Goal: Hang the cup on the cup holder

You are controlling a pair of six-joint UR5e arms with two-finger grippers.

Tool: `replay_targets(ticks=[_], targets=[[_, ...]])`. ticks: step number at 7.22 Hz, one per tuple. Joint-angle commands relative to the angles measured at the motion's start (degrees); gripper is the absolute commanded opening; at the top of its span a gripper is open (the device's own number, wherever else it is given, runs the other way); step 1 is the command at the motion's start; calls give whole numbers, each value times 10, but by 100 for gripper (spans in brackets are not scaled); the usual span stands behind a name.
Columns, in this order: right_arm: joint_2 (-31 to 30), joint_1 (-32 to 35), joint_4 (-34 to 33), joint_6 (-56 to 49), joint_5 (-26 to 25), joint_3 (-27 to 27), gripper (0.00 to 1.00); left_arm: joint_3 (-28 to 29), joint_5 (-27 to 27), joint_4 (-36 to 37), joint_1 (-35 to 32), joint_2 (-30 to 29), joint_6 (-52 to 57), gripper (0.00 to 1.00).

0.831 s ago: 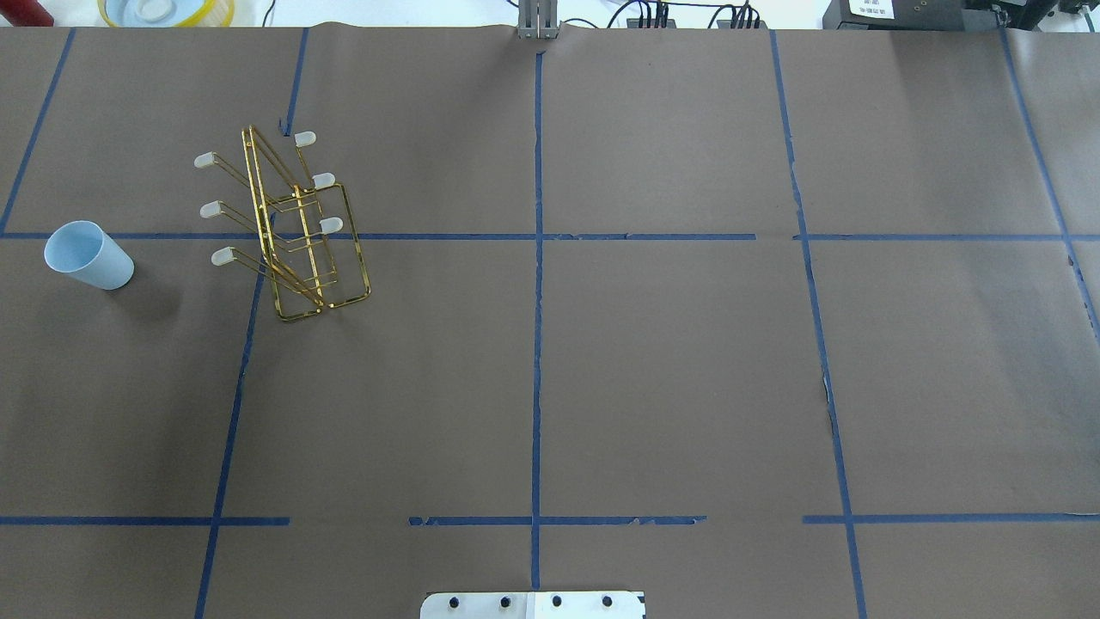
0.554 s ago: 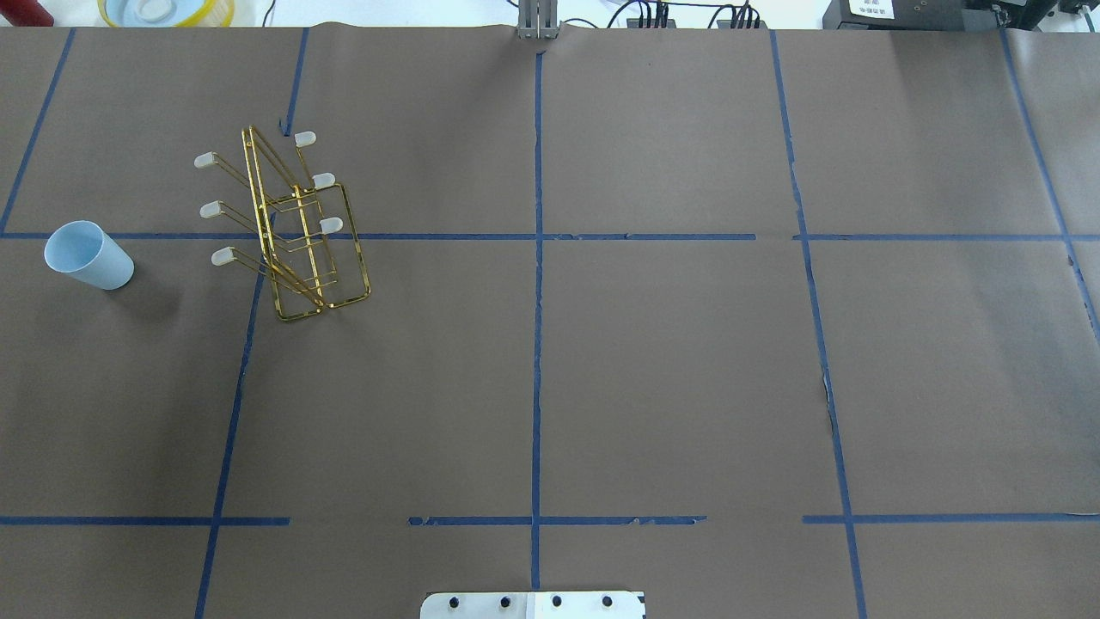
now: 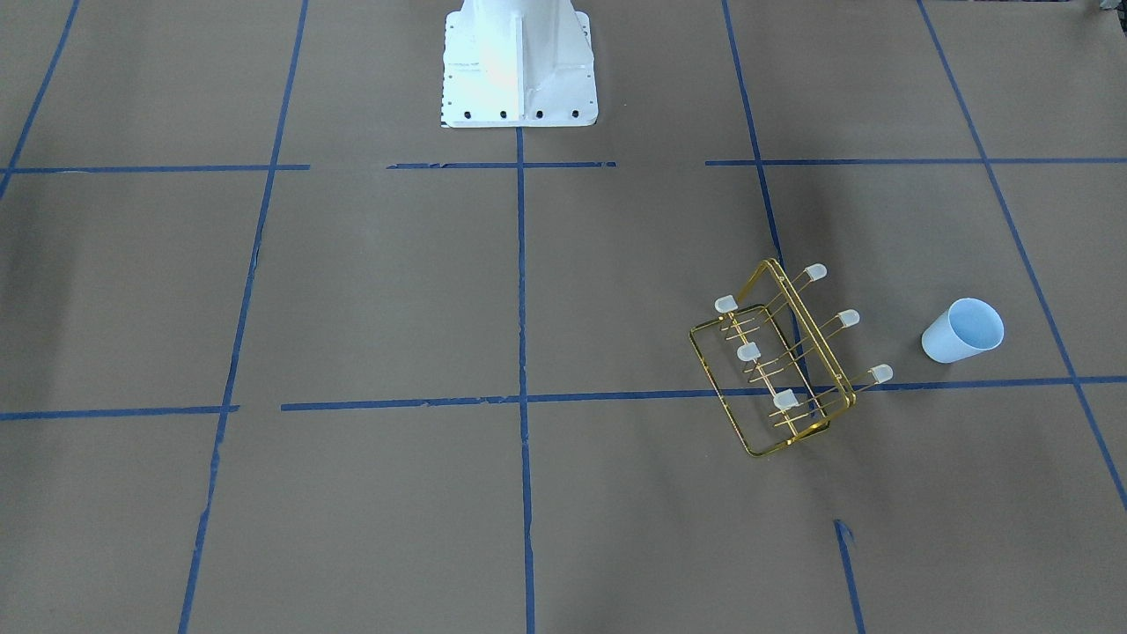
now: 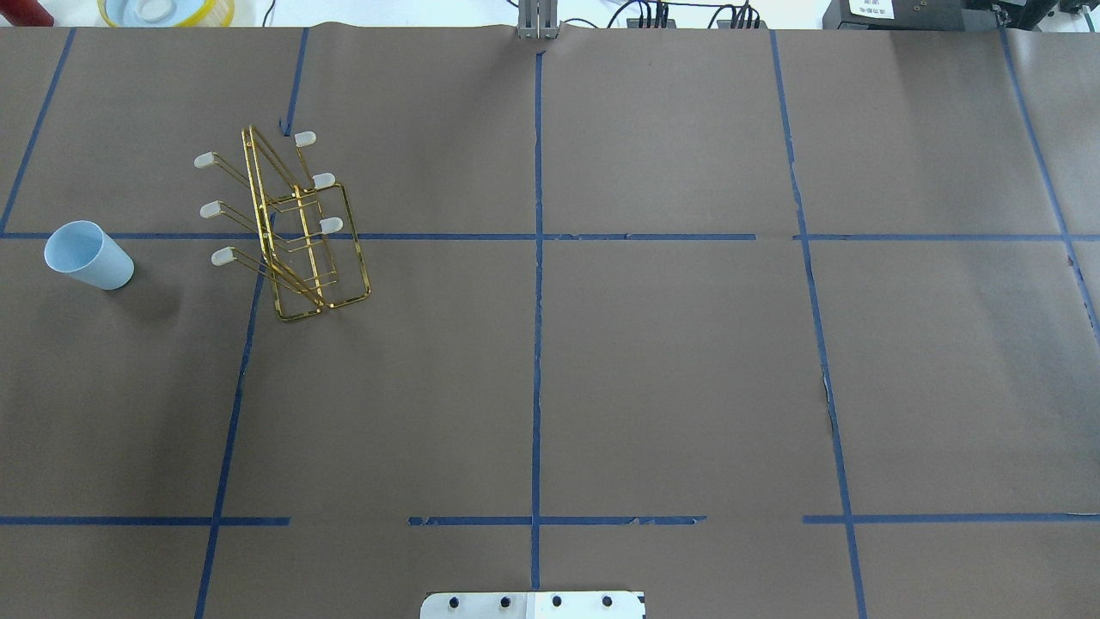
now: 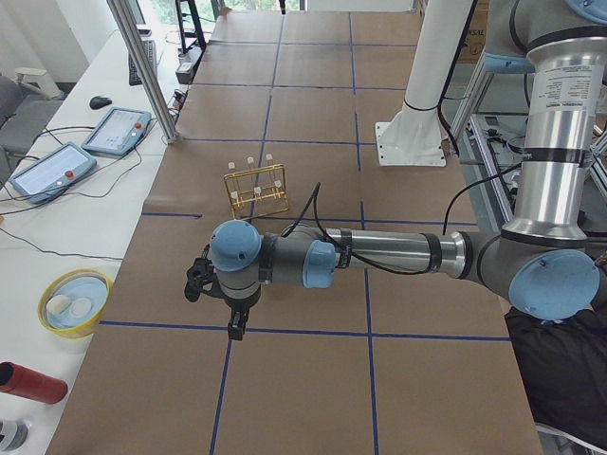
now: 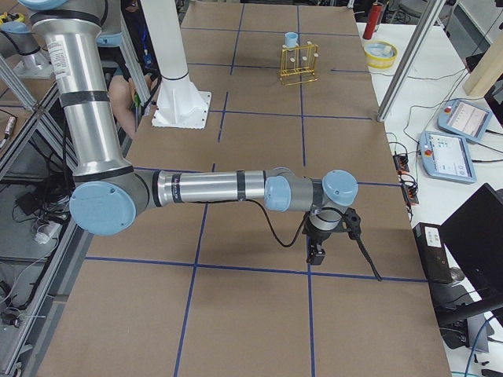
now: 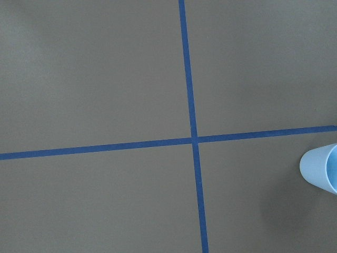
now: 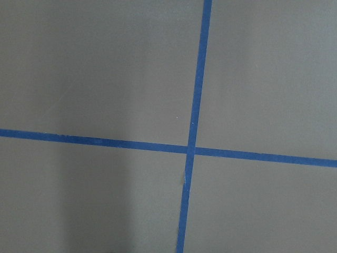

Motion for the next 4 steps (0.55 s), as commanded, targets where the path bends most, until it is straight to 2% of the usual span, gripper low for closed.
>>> replay_targets(ticks=[1, 4], targets=[[0, 0, 0, 0, 0, 0, 100, -2, 0, 1, 0, 0, -1, 100], [0, 0, 0, 0, 0, 0, 100, 2, -1, 1, 0, -1, -1, 100]])
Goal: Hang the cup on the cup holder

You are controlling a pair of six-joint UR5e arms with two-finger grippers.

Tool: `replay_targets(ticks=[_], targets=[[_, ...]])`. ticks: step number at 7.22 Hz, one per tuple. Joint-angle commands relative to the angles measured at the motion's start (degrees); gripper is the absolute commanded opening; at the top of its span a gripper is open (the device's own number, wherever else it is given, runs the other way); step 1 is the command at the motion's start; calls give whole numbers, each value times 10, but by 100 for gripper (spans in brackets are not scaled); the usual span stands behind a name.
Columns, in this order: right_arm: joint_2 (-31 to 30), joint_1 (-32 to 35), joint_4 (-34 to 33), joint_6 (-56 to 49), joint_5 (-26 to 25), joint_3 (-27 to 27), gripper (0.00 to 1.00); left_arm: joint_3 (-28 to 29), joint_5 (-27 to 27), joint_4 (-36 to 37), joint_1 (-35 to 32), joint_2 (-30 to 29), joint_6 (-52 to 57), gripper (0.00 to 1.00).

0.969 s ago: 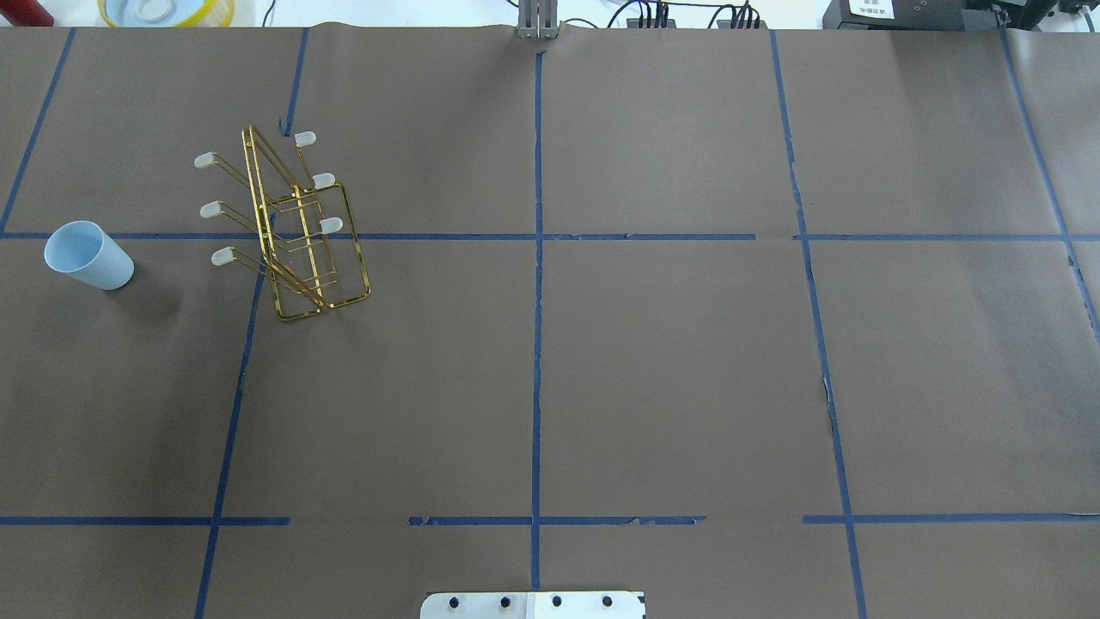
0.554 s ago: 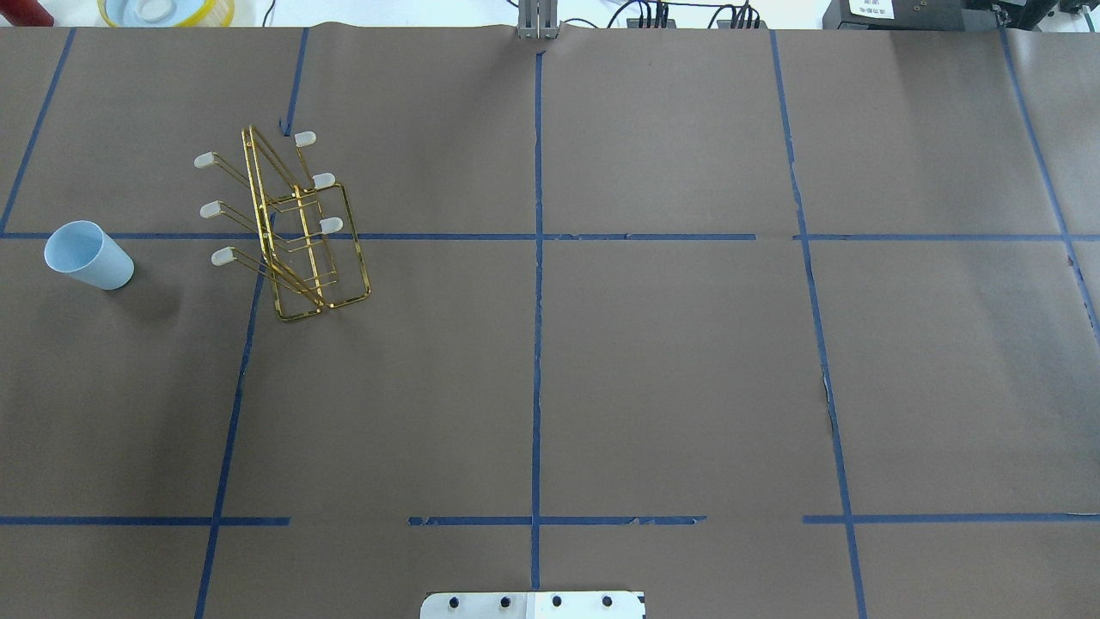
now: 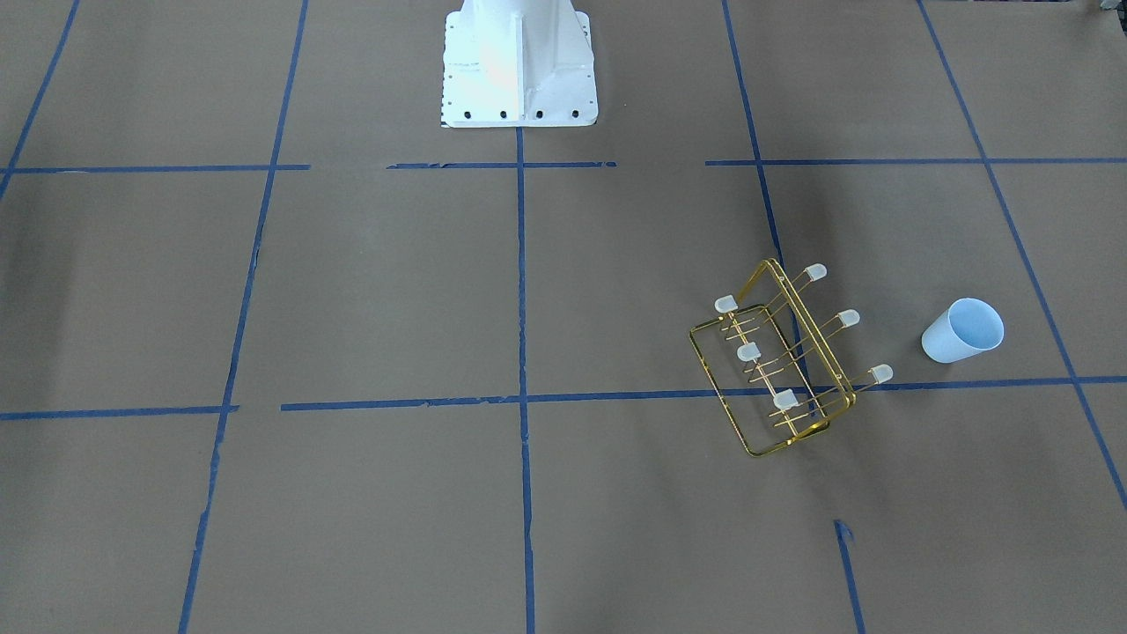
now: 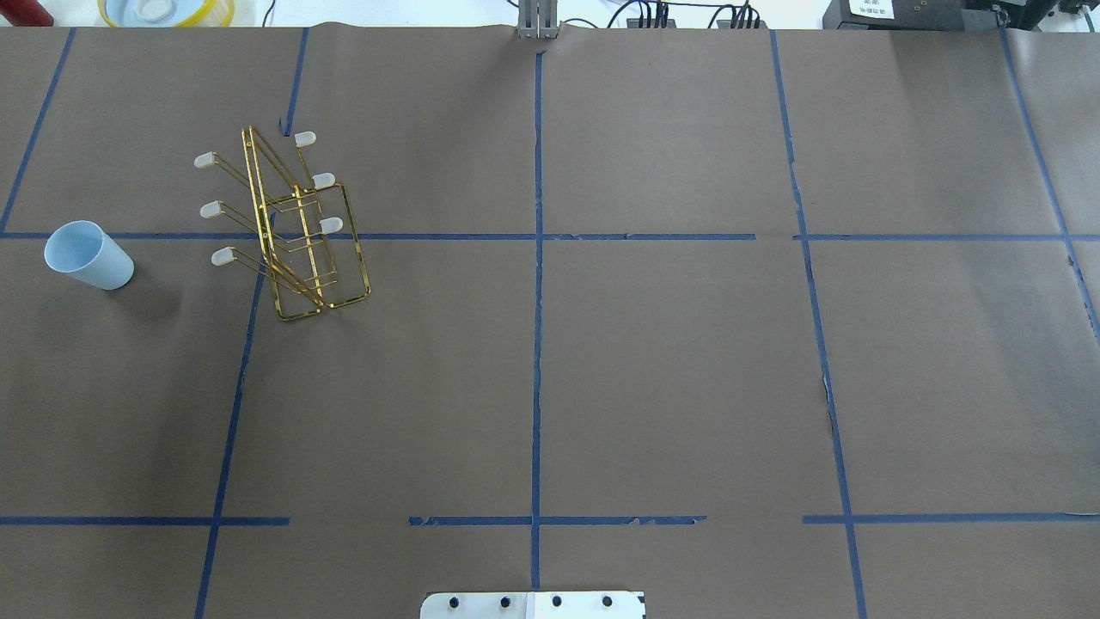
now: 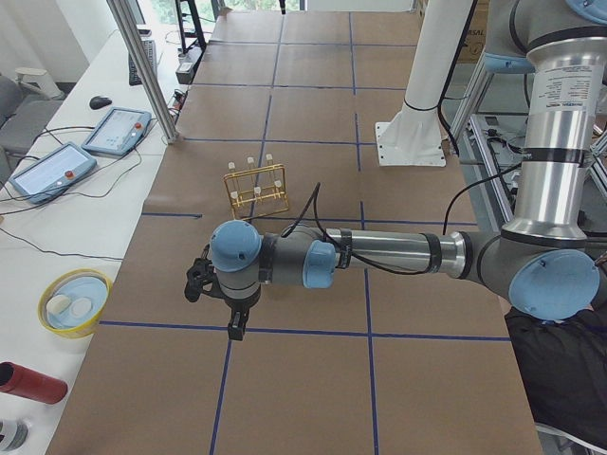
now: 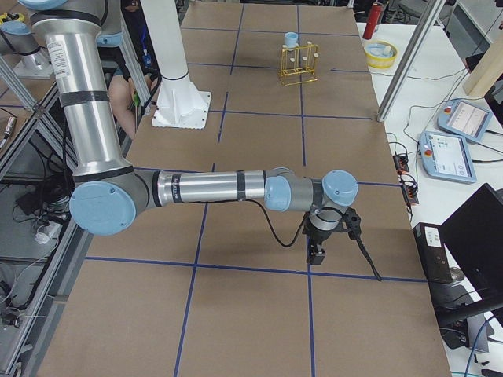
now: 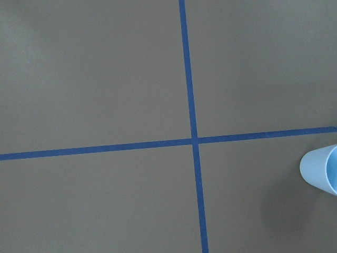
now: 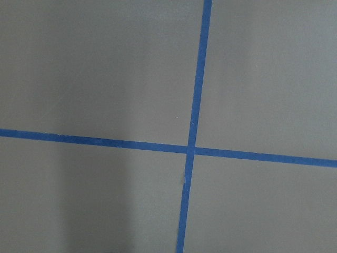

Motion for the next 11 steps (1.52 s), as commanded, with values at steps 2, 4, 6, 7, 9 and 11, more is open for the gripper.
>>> replay_targets(ticks=[2, 4, 6, 7, 9, 11], targets=[[0, 0, 0, 0, 0, 0, 100, -1, -1, 0, 0, -2, 0, 100], [0, 0, 0, 0, 0, 0, 100, 1, 2, 1, 0, -1, 0, 100], [0, 0, 0, 0, 0, 0, 100, -2, 2, 4, 1, -5, -3, 100], [0, 0, 0, 0, 0, 0, 100, -3, 2, 3, 1, -6, -2, 100], [0, 0, 0, 1, 0, 0, 100, -6, 2, 2, 1, -7, -17, 100], [0, 0, 0, 0, 0, 0, 100, -9, 1, 1, 1, -7, -25, 100]])
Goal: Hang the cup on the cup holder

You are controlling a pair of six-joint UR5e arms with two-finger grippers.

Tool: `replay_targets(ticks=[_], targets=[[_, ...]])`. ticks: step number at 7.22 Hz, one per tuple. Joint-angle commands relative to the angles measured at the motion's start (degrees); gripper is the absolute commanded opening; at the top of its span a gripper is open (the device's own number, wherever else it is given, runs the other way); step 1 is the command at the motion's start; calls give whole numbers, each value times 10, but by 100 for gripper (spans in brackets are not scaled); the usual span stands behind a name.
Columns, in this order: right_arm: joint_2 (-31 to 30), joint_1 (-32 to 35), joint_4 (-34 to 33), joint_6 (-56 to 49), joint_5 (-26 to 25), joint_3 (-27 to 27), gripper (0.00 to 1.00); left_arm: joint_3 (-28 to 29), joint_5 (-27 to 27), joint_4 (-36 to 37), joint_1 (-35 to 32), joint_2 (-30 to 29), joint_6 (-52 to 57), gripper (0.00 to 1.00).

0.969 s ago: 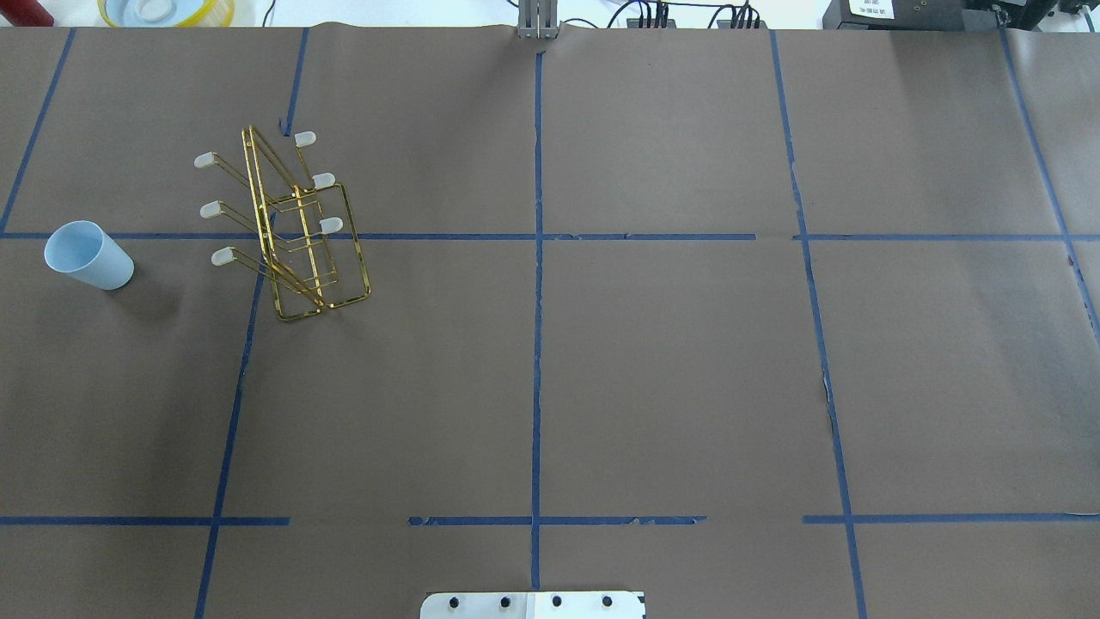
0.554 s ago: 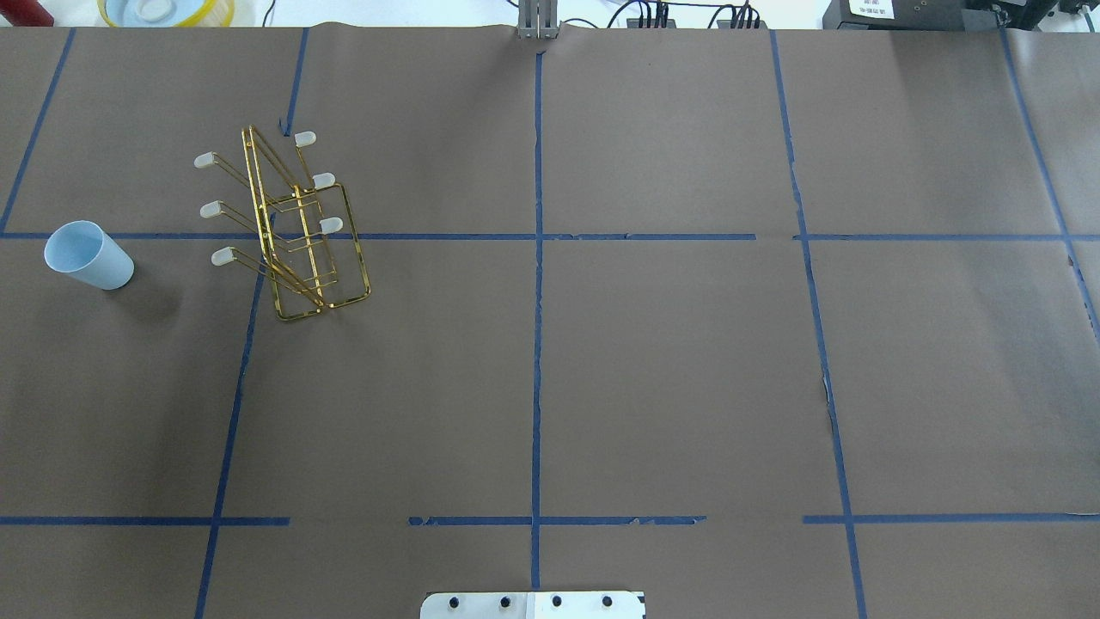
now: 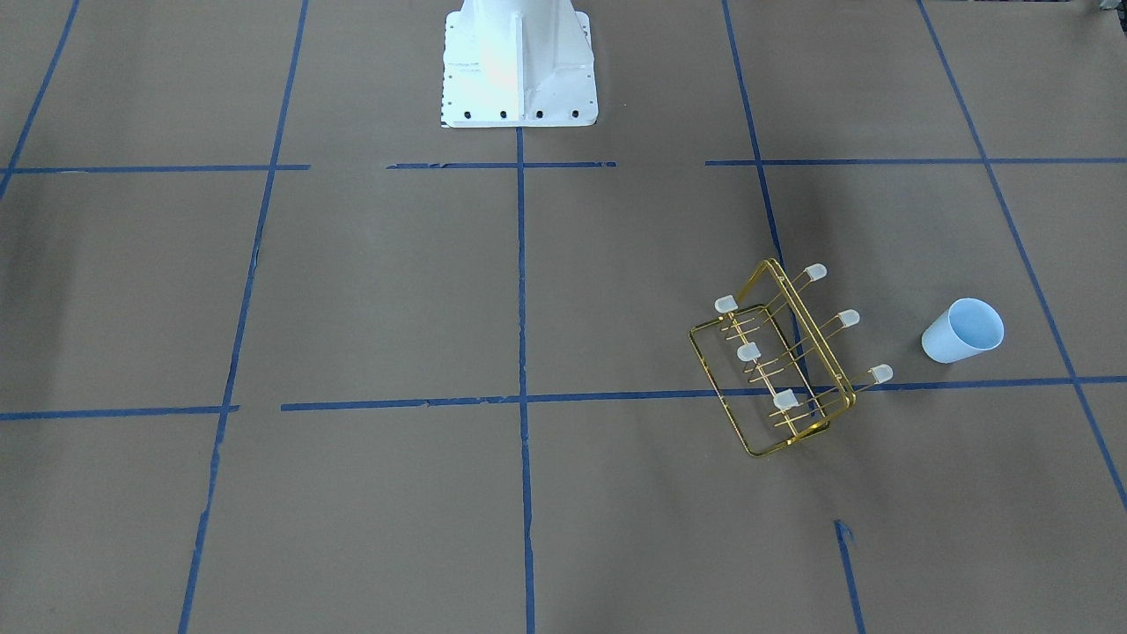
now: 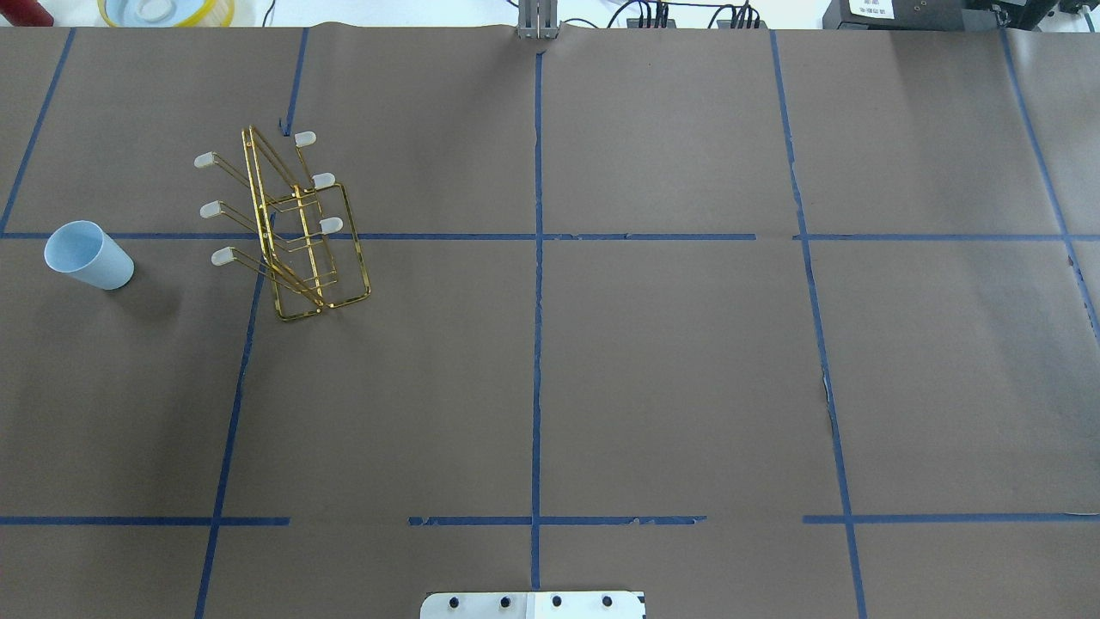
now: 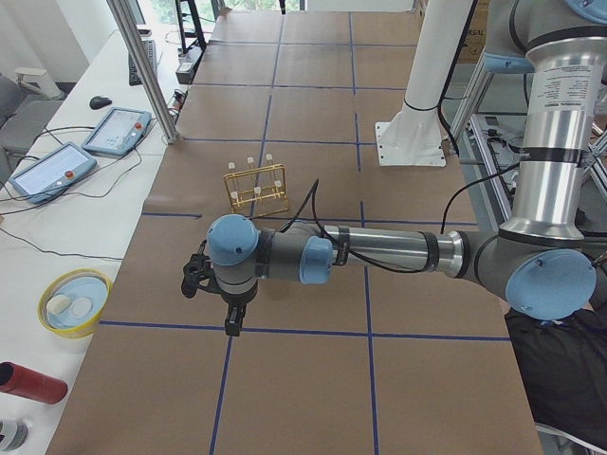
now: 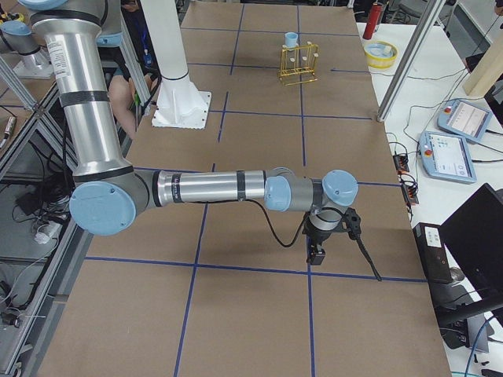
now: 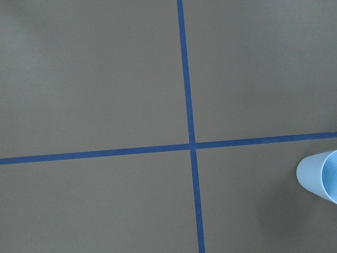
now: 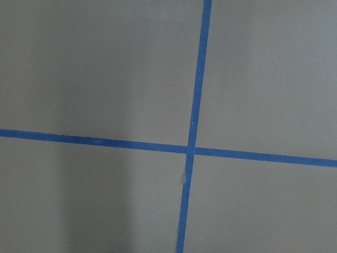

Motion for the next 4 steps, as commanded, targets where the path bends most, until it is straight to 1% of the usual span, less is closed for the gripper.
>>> replay_targets(ticks=[1, 2, 4], targets=[[0, 0, 0, 0, 0, 0, 100, -11, 0, -1, 0, 0, -21, 100], [0, 0, 0, 0, 0, 0, 100, -16, -1, -1, 2, -5, -24, 100], [0, 0, 0, 0, 0, 0, 100, -56, 0, -4, 24, -1, -76, 100]])
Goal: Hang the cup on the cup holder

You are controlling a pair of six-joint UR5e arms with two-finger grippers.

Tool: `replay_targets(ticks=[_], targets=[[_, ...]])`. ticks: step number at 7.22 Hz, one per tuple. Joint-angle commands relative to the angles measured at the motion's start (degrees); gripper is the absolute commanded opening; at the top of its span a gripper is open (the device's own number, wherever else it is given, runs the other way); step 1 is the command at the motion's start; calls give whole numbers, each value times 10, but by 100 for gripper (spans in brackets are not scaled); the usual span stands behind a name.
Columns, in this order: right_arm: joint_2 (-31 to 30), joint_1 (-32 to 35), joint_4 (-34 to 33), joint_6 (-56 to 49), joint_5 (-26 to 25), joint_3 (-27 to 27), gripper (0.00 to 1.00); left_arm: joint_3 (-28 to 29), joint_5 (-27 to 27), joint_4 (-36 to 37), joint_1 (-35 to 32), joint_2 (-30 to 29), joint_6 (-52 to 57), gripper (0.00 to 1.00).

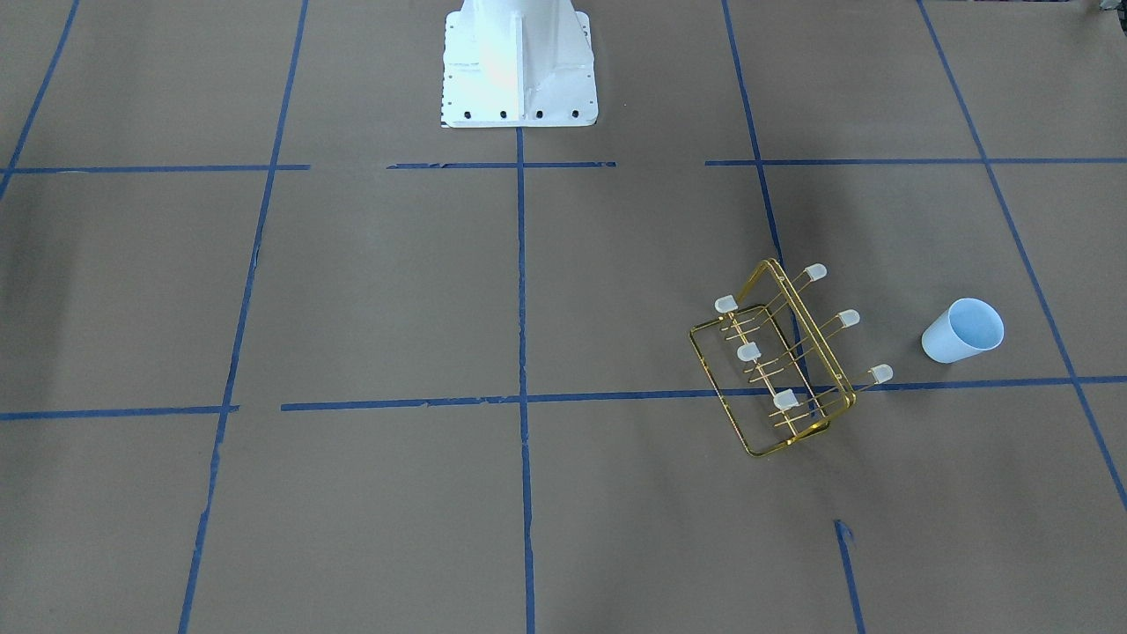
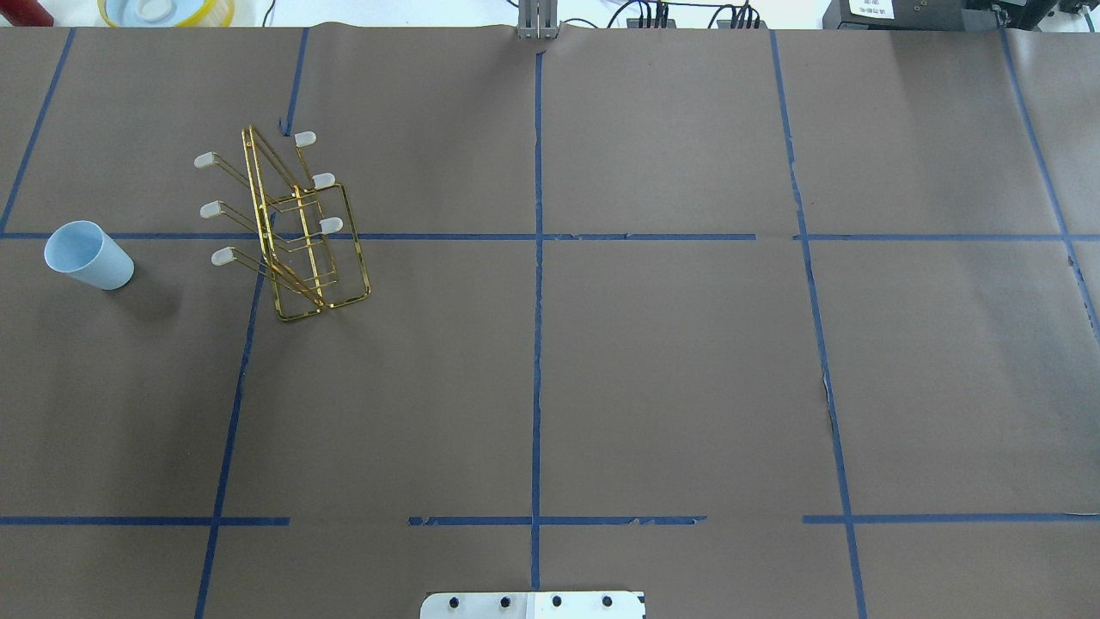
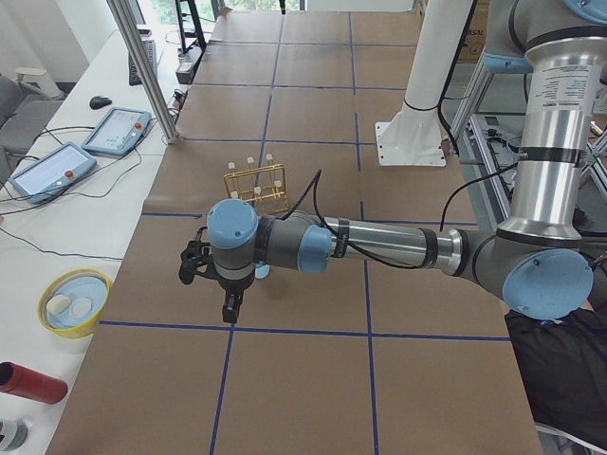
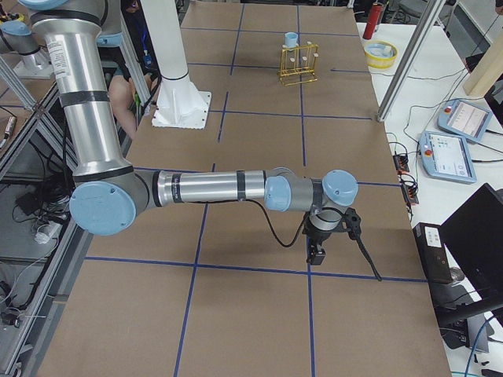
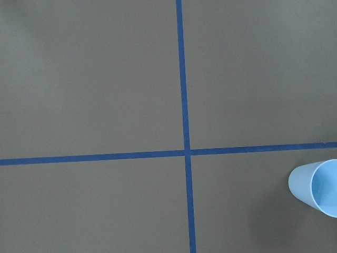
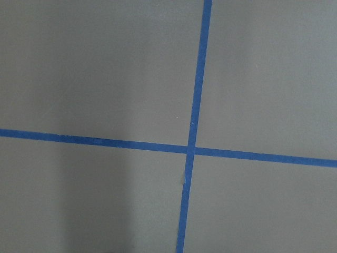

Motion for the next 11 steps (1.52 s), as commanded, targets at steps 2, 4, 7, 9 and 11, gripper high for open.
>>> replay_targets(ticks=[2, 4, 7, 9, 11], targets=[[0, 0, 0, 0, 0, 0, 100, -59, 1, -20, 44, 3, -92, 100], [0, 0, 0, 0, 0, 0, 100, -98, 64, -66, 90, 5, -197, 100], [0, 0, 0, 1, 0, 0, 100, -138, 145, -160, 171, 21, -345, 100], [0, 0, 0, 0, 0, 0, 100, -145, 199, -239, 225, 45, -428, 100], [0, 0, 0, 1, 0, 0, 100, -153, 284, -323, 288, 77, -513, 100]])
